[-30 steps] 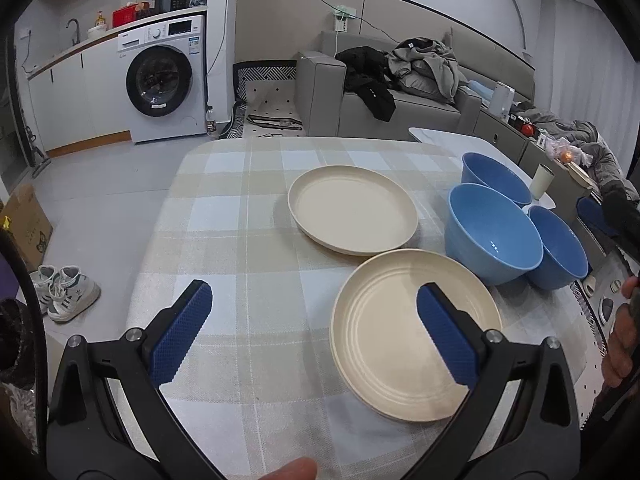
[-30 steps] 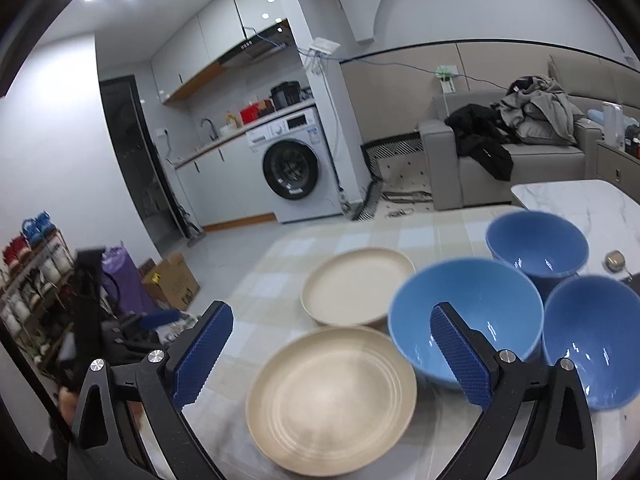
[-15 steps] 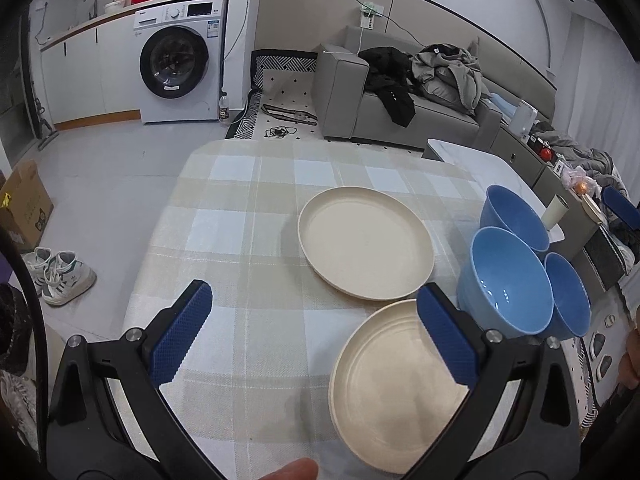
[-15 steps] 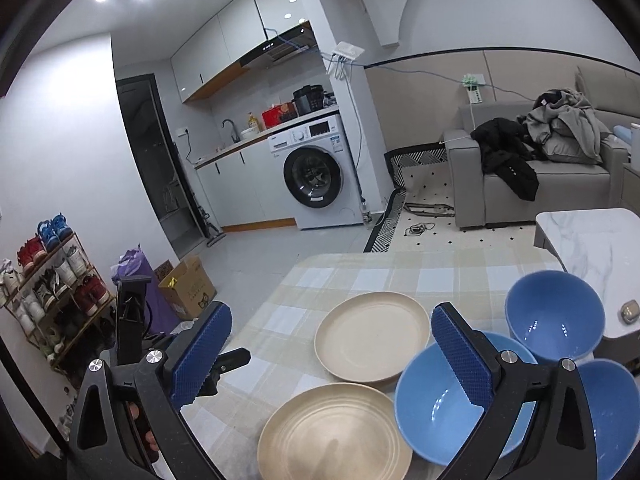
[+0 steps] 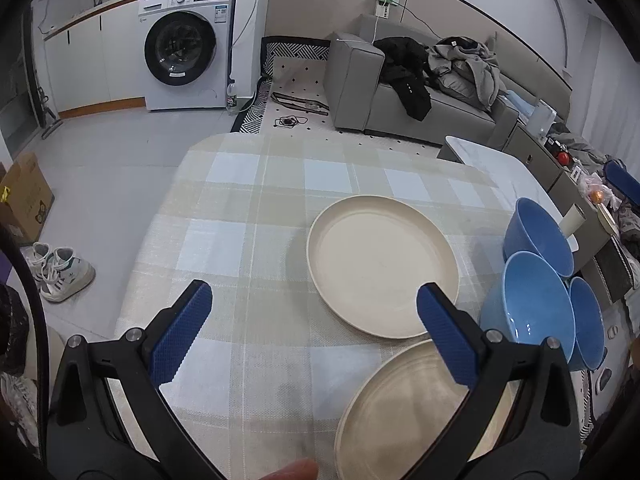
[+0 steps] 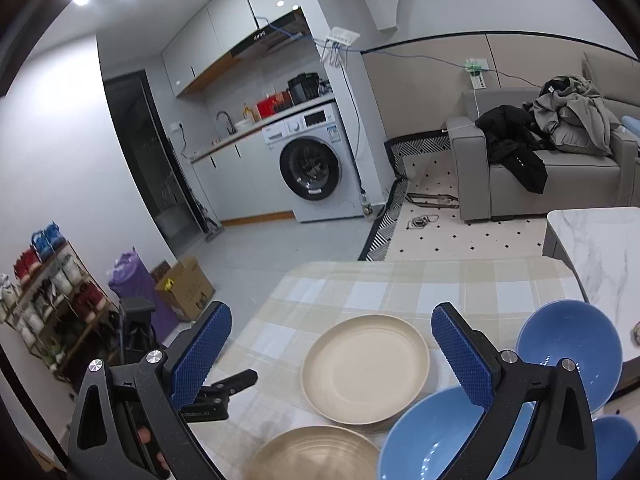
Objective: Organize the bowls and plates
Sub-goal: 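Move both grippers toward the remaining cream plates, then close the left gripper on a cream plate rim while the right gripper grips another plate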
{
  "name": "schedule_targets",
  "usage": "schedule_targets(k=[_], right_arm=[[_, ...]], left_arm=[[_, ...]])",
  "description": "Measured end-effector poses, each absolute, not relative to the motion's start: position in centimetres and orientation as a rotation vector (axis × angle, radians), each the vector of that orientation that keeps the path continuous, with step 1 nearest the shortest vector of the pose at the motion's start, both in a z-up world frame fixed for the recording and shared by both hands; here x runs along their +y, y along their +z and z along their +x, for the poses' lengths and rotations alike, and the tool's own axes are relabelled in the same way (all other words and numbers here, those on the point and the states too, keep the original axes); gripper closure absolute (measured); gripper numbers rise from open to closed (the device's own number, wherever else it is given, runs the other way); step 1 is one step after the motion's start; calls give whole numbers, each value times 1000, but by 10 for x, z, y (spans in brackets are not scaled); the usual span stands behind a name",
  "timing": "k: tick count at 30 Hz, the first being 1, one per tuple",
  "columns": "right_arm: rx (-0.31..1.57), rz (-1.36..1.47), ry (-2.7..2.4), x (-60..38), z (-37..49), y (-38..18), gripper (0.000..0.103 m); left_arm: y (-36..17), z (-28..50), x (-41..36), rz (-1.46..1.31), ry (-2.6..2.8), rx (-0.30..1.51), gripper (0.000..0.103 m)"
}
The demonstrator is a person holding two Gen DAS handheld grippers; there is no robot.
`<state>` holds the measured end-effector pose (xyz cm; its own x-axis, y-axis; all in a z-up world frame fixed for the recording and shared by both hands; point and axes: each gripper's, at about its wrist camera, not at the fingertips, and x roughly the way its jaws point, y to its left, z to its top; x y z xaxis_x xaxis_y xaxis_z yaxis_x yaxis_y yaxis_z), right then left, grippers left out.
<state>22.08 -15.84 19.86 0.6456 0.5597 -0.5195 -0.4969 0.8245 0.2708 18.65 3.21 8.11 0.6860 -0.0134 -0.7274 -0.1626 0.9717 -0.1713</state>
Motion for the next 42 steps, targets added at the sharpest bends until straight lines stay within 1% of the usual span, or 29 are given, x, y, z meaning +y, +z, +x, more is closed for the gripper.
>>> schedule_targets(k=[5, 16, 21, 23, 25, 29, 31, 35, 36, 37, 41, 42], right_arm=[[717, 23, 578, -149, 254, 178, 1], [954, -208, 517, -138, 317, 108, 1], [1054, -270, 524, -132, 340, 76, 2], [1086, -292, 515, -129, 347, 63, 5], [1123, -304, 518, -127, 355, 51, 12], [1181, -340, 518, -121, 365, 28, 22], [1209, -358, 514, -119, 370, 17, 28], [1247, -388, 503, -116, 377, 0, 30], [1258, -394, 501, -115, 378, -3, 32], [1266, -402, 500, -115, 379, -6, 37], [1284, -420, 505, -113, 381, -14, 47], [1291, -421, 504, -113, 381, -16, 51]], left_arm=[[65, 207, 35, -241, 106, 849, 1], [25, 250, 38, -258, 116, 931, 1], [10, 264, 38, -250, 103, 943, 3], [4, 269, 39, -252, 103, 958, 6], [-3, 276, 39, -246, 101, 972, 13], [-15, 288, 37, -240, 100, 997, 17], [-23, 293, 35, -243, 95, 1013, 22], [-34, 301, 30, -235, 83, 1037, 28], [-37, 303, 29, -232, 79, 1042, 31], [-40, 305, 28, -227, 77, 1052, 35], [-46, 309, 26, -233, 66, 1062, 43], [-48, 311, 25, -233, 62, 1064, 47]])
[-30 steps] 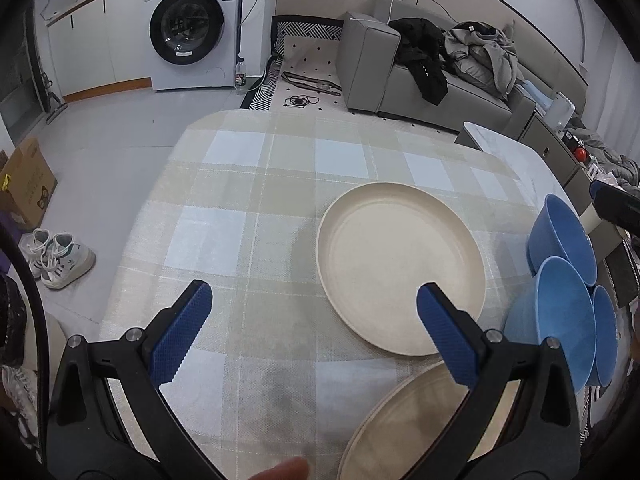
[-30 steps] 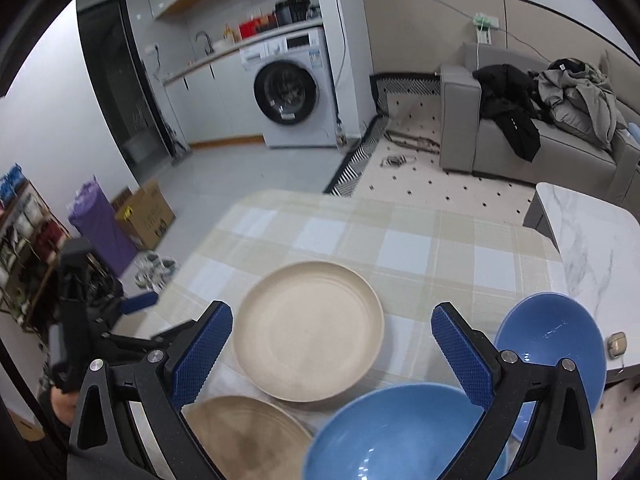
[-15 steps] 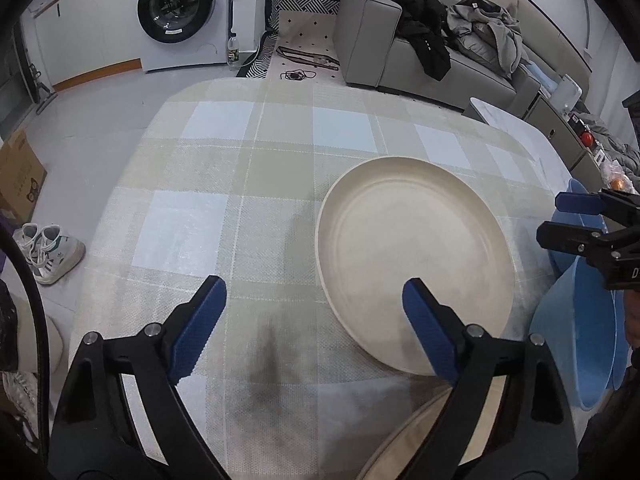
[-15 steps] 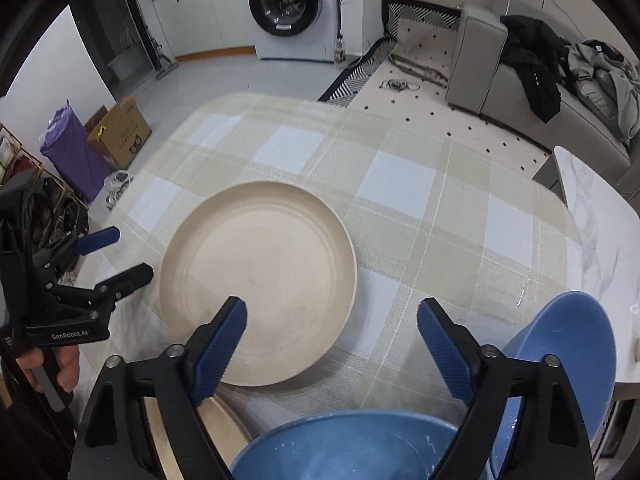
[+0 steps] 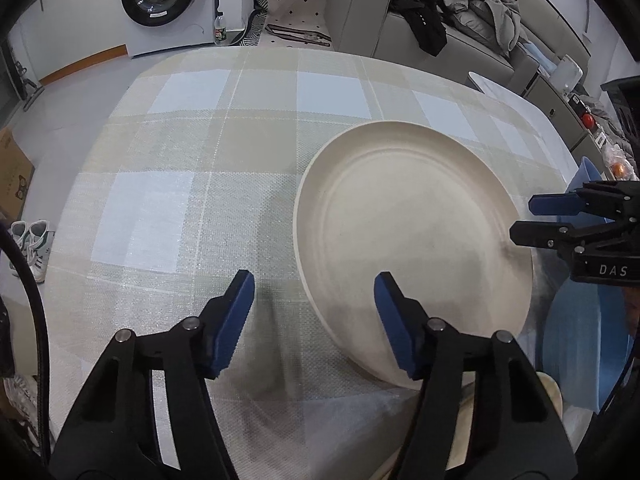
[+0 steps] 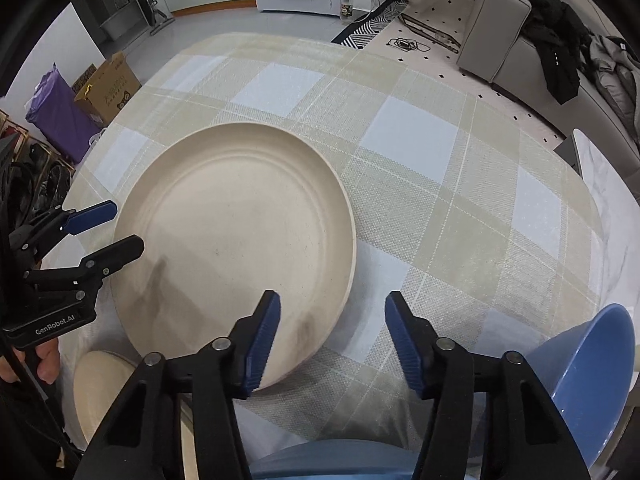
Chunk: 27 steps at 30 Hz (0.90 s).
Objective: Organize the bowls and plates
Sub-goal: 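Close the left gripper on a cream plate rim while the right gripper grips another plate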
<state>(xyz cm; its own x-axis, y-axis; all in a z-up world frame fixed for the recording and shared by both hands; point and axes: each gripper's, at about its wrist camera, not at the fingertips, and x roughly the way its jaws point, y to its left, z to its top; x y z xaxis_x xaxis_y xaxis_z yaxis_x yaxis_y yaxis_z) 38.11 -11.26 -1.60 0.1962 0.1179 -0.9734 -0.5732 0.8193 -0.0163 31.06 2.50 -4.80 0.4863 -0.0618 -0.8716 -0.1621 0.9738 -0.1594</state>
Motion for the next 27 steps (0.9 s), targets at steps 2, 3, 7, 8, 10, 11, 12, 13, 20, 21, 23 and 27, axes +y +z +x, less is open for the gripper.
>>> schedule_targets(k=[2, 3, 7, 8, 10, 11, 12, 13, 20, 21, 23, 27], right_arm=[[1302, -429, 505, -112, 382, -19, 53], [1305, -432, 504, -112, 381, -20, 55], [1309, -436, 507, -111, 381, -23, 66], [1307, -443, 503, -111, 381, -23, 67], [1305, -451, 499, -111, 380, -25, 76], [1303, -453, 498, -111, 380, -25, 77], [1300, -456, 498, -111, 379, -26, 83], [1298, -464, 496, -110, 379, -27, 86], [1268, -490, 489, -105, 374, -28, 87], [1263, -493, 488, -105, 372, -27, 87], [1243, -493, 492, -103, 370, -22, 87], [1213, -477, 499, -104, 366, -10, 87]], left_arm=[[-50, 312, 23, -222, 59, 1071, 53], [-50, 312, 22, -219, 58, 1072, 57], [-52, 312, 21, -217, 48, 1069, 74], [-52, 312, 20, -212, 45, 1072, 77], [-53, 312, 17, -198, 40, 1074, 83], [-53, 312, 16, -188, 46, 1070, 84], [-53, 312, 15, -177, 53, 1065, 87], [-53, 311, 14, -174, 52, 1061, 87], [-50, 306, 12, -156, 68, 1042, 87], [-49, 306, 12, -156, 72, 1039, 87], [-46, 303, 13, -157, 75, 1028, 87], [-34, 297, 16, -169, 81, 1005, 87]])
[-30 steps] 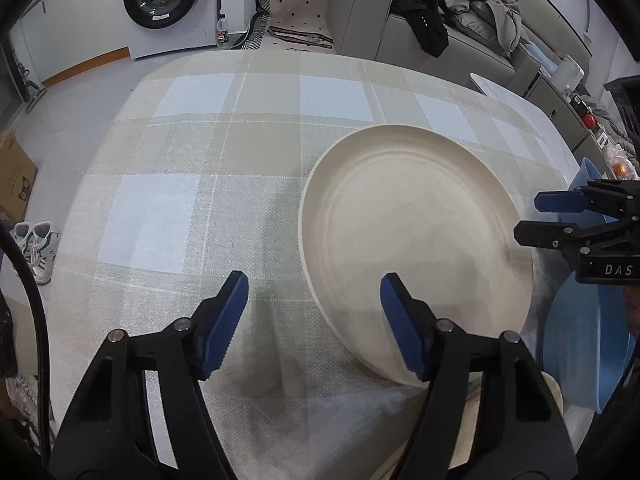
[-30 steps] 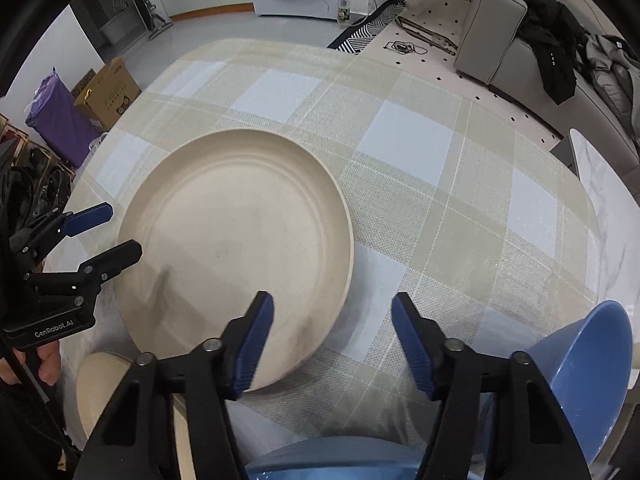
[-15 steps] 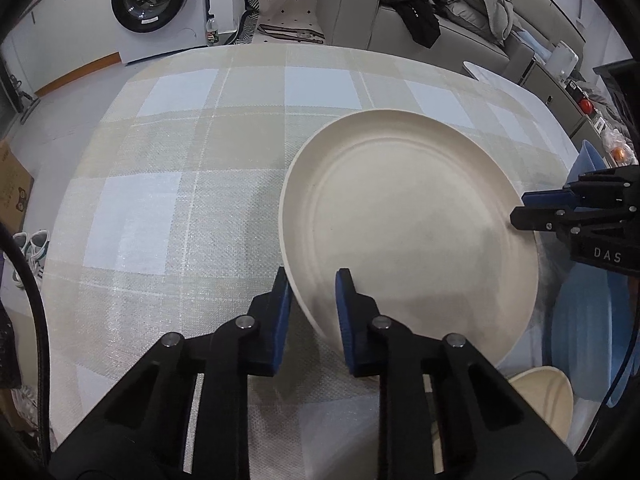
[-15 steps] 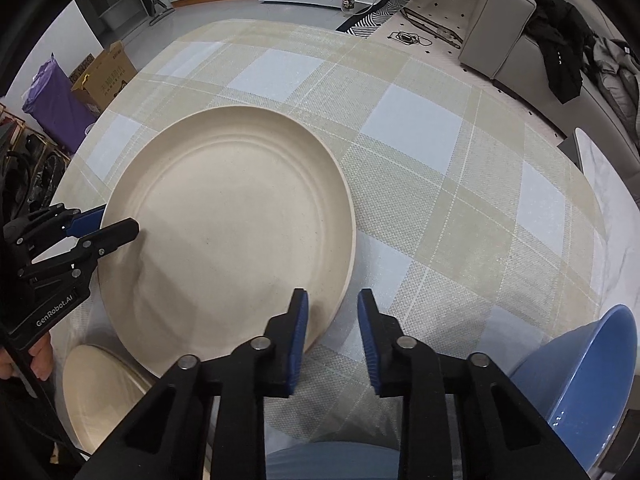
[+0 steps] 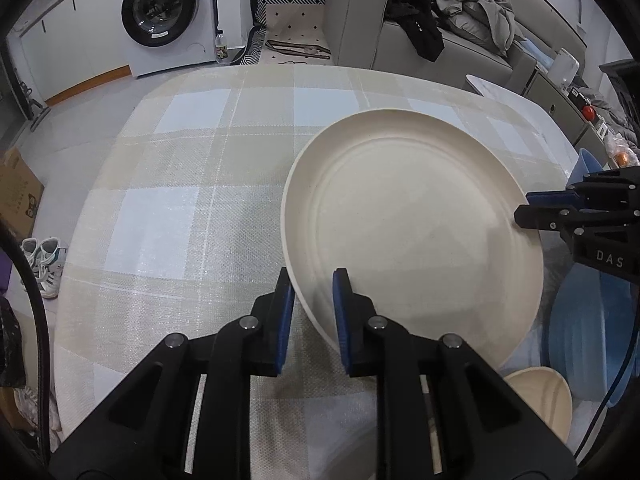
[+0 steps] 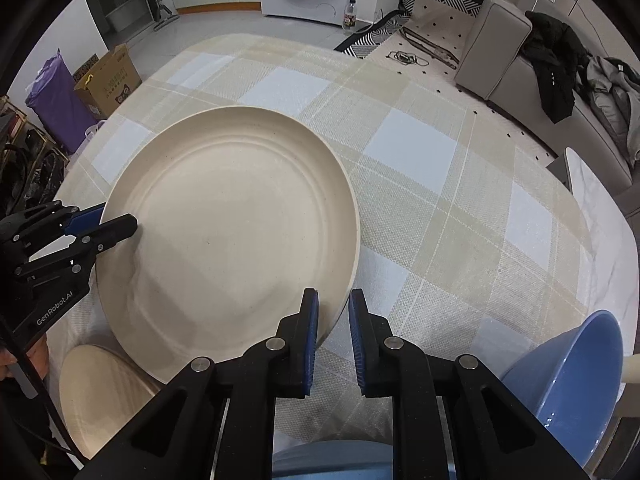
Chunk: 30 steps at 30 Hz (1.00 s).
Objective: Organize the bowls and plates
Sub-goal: 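Close the left gripper on a cream plate rim while the right gripper grips another plate, then lift the cream plate with the left gripper while the right gripper lifts its plate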
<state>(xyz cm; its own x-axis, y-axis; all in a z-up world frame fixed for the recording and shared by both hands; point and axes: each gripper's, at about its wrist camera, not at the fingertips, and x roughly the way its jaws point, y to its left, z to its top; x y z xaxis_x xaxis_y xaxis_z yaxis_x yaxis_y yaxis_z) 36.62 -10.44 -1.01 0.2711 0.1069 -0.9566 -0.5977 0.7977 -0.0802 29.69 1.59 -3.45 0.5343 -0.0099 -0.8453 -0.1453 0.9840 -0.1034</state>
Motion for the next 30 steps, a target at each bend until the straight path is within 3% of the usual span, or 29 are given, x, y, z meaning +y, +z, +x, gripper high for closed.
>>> schedule_targets(k=[30], right_arm=[[999, -412, 526, -112, 267, 108, 87]], left_arm=[[87, 183, -3, -140, 78, 822, 86]])
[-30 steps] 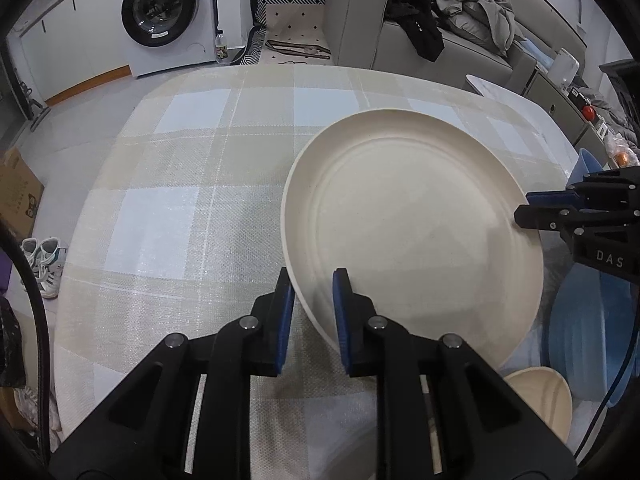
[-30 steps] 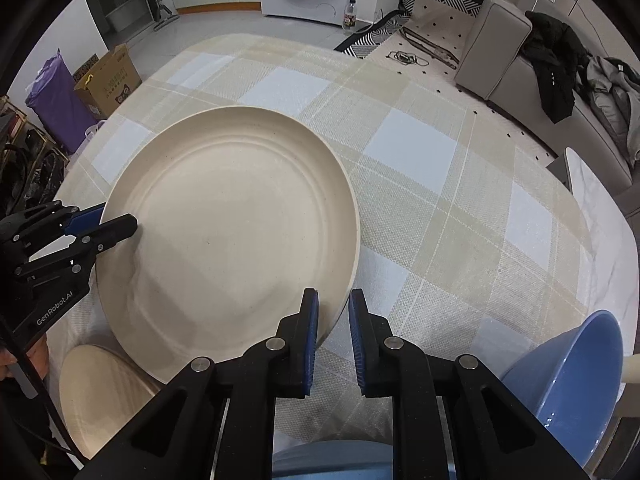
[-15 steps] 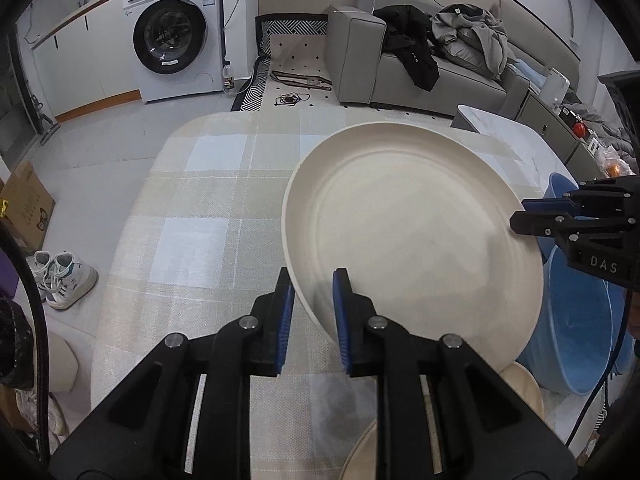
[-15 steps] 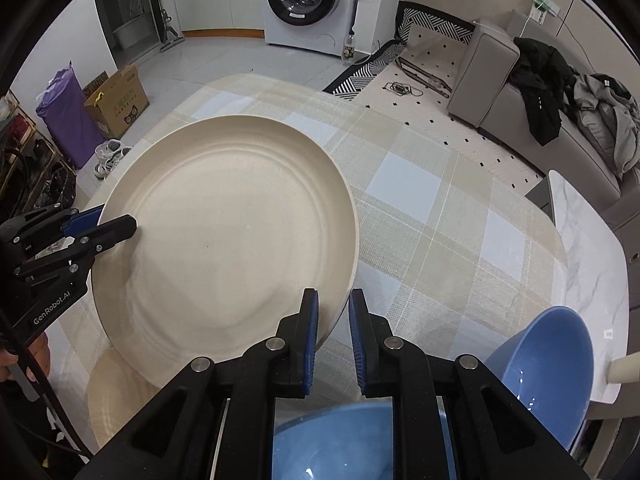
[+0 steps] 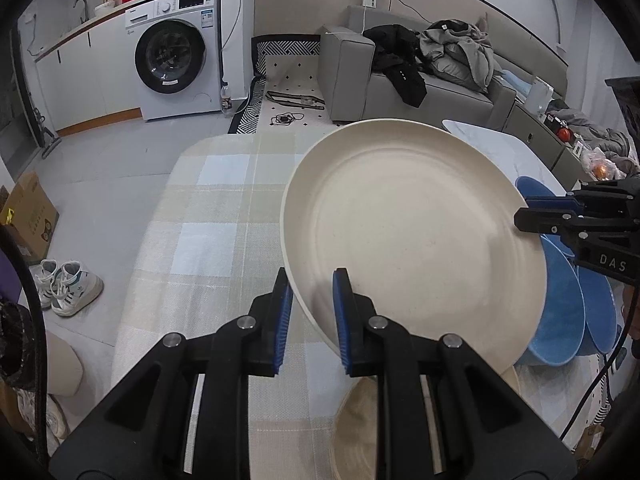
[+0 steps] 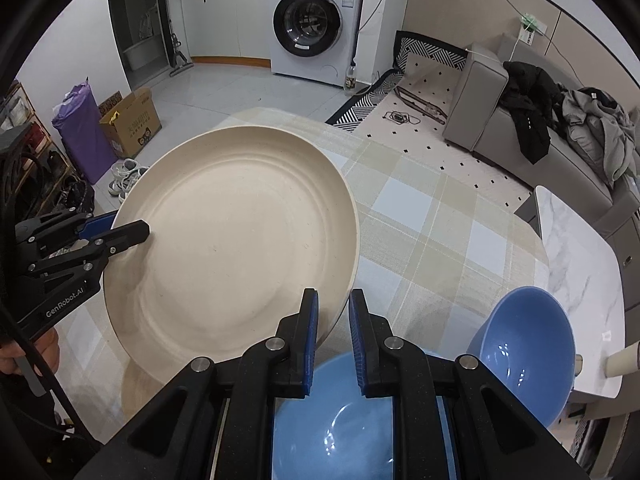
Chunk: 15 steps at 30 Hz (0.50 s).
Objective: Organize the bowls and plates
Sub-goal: 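Lift the cream plate with the left gripper while the right gripper lifts its plate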
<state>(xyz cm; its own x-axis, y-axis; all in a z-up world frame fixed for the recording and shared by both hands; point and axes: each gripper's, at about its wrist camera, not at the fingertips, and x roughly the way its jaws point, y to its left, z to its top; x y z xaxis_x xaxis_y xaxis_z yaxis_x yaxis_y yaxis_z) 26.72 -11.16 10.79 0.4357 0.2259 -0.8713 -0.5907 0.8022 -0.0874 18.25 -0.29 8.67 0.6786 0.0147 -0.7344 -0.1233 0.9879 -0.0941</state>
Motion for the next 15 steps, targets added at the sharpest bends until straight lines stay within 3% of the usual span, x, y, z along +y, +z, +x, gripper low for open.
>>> schedule_targets(k=[15], right_arm=[[928, -333, 545, -134, 197, 122, 87]], left_arm=[[108, 103, -28, -124, 52, 790, 86]])
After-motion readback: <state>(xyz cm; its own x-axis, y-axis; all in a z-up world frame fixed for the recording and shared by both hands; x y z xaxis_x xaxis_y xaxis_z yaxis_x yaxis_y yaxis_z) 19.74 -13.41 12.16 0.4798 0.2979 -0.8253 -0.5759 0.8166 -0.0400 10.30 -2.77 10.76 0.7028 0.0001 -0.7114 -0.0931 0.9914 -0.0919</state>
